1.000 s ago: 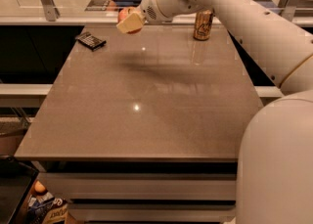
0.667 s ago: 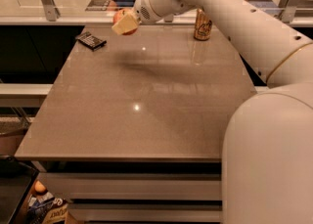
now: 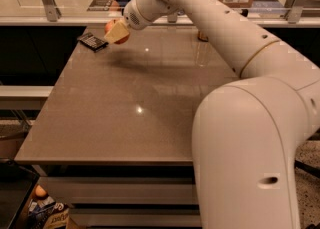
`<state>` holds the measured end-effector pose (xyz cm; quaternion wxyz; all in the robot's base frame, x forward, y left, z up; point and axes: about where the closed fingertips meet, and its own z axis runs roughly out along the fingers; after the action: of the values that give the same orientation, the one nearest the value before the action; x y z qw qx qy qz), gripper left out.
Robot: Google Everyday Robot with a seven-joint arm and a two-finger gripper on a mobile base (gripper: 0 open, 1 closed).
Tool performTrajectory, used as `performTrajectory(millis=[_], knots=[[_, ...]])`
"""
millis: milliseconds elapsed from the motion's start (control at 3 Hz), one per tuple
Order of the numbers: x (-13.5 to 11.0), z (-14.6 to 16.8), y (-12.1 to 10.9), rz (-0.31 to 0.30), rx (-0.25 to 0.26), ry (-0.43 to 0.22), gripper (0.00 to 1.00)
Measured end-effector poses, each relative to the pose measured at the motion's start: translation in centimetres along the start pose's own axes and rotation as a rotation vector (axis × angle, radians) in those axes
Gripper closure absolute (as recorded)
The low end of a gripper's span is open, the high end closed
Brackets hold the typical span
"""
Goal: Move apple near rxbar chocolate
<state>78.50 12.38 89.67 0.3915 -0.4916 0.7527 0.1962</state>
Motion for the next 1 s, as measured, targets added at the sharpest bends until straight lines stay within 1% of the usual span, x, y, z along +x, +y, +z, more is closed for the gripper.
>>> performTrajectory(millis=[333, 1000], knots=[[0.4, 1.7, 0.3, 0.011, -0.028, 0.015, 1.0], [0.9, 4.6, 0.8, 0.047, -0.079, 0.007, 1.0]])
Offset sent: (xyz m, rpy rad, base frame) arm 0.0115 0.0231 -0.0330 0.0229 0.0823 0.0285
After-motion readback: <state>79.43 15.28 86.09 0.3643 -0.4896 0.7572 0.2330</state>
